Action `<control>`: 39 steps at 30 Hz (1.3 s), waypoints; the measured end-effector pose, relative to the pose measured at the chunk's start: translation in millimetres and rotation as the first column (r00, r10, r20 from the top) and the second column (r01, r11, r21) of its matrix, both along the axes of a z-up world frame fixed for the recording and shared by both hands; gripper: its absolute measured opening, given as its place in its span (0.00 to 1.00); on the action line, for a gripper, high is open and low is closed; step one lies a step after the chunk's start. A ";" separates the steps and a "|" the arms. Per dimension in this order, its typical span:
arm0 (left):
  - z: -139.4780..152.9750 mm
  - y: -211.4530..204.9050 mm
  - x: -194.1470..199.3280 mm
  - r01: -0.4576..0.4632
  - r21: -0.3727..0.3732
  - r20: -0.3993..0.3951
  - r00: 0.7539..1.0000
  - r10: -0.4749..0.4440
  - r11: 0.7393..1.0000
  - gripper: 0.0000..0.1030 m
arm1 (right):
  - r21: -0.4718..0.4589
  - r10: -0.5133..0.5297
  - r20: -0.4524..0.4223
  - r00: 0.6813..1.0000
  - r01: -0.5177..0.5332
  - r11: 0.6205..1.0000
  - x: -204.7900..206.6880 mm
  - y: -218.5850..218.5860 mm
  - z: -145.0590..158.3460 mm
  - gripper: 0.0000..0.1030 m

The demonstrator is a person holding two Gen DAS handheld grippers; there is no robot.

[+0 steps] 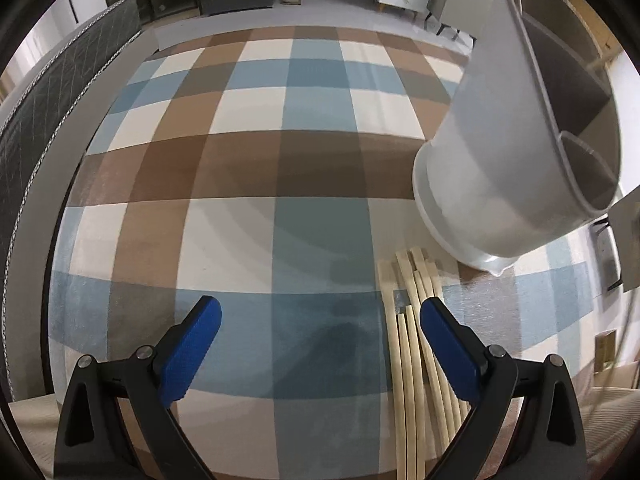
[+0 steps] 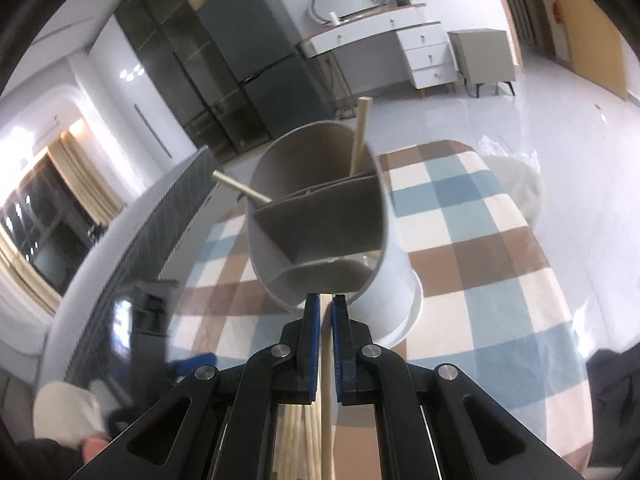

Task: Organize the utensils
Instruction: 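Close the left gripper on another chopstick while the right gripper holds its chopstick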

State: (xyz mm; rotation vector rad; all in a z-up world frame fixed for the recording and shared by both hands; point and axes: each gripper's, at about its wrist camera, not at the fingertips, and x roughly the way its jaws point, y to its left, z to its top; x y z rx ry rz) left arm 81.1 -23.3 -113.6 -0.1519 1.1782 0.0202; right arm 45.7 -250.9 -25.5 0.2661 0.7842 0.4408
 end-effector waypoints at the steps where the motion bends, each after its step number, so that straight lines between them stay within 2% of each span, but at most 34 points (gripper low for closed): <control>1: -1.9 -0.9 0.2 -0.002 0.011 -0.006 1.000 0.002 1.000 0.91 | 0.006 -0.006 -0.002 1.000 0.006 1.000 2.2 9.7 -3.2 0.05; 7: -10.7 -1.9 7.3 -0.024 0.038 -0.040 0.999 0.025 0.999 0.78 | 0.036 -0.043 0.041 0.998 0.041 0.998 -10.7 2.0 10.0 0.05; 12: -11.6 -12.5 16.9 0.009 0.057 -0.061 0.998 -0.005 0.998 0.65 | 0.069 -0.088 0.089 0.992 0.082 0.994 -16.8 -9.2 25.9 0.05; 15: -9.8 -20.4 21.2 0.029 0.069 -0.086 0.996 -0.023 0.997 0.51 | 0.088 -0.115 0.147 0.982 0.103 0.991 -22.5 -17.2 41.5 0.05; 17: -9.2 -25.4 23.1 0.045 0.091 -0.111 0.993 -0.035 0.995 0.50 | 0.093 -0.138 0.187 0.972 0.123 0.988 -25.1 -21.6 50.3 0.05; 19: -8.8 -29.0 27.6 0.056 0.080 -0.139 0.989 -0.045 0.995 0.38 | 0.102 -0.169 0.223 0.960 0.150 0.983 -27.2 -27.5 58.2 0.05; 21: -8.7 -31.9 30.4 0.063 0.049 -0.155 0.986 -0.055 0.997 0.14 | 0.111 -0.190 0.240 0.952 0.167 0.980 -26.6 -31.9 62.5 0.05; 23: -9.1 -35.8 31.1 0.073 0.037 -0.155 0.986 -0.067 0.997 0.04 | 0.125 -0.208 0.261 0.943 0.180 0.976 -27.1 -36.1 67.1 0.05; 27: -10.4 -29.6 28.4 0.053 0.011 -0.129 0.990 -0.051 0.999 0.02 | 0.131 -0.231 0.311 0.922 0.200 0.971 -28.8 -41.5 76.5 0.05; 31: -7.9 -2.2 17.4 -0.006 -0.007 -0.116 0.993 0.005 1.000 0.02 | 0.130 -0.247 0.331 0.911 0.215 0.968 -30.5 -44.8 80.1 0.05; 36: 19.3 12.3 -9.9 -0.020 -0.034 -0.019 1.000 0.020 0.999 0.02 | 0.119 -0.242 0.339 0.909 0.213 0.970 -33.2 -40.8 80.3 0.05; 39: 38.3 18.7 -23.3 -0.007 -0.088 0.017 1.000 0.008 0.996 0.02 | 0.121 -0.232 0.347 0.908 0.203 0.972 -38.0 -38.0 82.0 0.05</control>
